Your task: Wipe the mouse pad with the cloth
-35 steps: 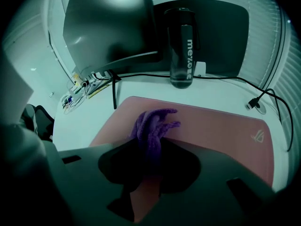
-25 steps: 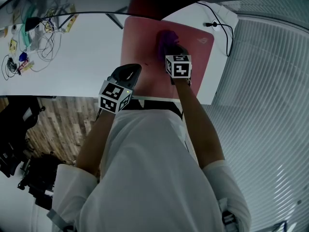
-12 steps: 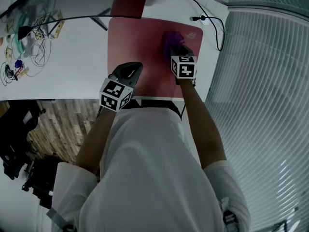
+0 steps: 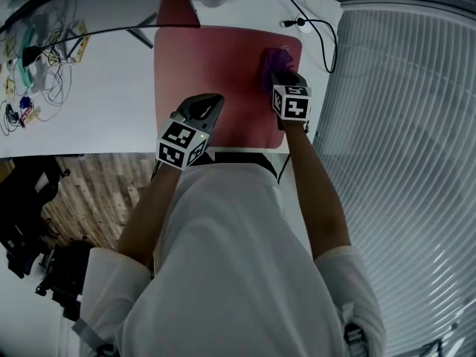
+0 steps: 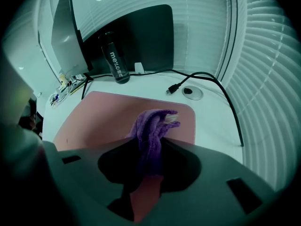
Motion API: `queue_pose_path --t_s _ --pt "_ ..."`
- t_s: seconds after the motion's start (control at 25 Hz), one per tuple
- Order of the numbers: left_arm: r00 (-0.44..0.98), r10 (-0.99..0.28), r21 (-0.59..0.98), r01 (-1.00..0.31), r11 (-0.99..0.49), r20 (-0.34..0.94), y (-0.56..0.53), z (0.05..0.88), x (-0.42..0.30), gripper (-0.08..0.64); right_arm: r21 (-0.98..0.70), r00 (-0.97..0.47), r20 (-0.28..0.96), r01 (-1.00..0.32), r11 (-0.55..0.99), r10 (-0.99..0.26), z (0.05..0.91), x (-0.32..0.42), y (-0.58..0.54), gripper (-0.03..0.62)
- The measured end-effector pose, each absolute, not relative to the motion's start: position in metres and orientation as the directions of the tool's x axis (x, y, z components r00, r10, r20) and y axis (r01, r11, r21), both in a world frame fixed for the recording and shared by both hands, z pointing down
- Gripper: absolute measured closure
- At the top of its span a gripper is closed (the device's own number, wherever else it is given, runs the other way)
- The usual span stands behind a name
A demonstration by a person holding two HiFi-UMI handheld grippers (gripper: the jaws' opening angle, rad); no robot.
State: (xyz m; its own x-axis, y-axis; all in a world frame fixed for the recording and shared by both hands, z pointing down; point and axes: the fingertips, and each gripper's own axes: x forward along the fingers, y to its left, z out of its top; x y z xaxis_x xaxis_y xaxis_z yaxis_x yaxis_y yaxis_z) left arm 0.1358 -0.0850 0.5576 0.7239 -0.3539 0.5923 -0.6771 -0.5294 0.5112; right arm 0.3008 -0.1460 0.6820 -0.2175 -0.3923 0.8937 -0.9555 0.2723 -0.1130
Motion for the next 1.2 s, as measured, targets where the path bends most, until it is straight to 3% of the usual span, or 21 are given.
queue_pose_path --t_s 0.68,1.2 --pt "0.755 -0.347 0.502 -0.639 -0.583 0.557 -0.080 0.532 0.156 0.543 0.046 -0.022 0.895 -0.989 0.141 -0.445 0.658 0.393 -0.161 0.457" --pt "0.705 -0.405 0.496 -0.703 -0.510 0.582 -0.073 0.544 0.097 0.543 0.187 0.095 0.903 -0.965 0.185 -0.419 0.684 0.364 -0.193 0.460"
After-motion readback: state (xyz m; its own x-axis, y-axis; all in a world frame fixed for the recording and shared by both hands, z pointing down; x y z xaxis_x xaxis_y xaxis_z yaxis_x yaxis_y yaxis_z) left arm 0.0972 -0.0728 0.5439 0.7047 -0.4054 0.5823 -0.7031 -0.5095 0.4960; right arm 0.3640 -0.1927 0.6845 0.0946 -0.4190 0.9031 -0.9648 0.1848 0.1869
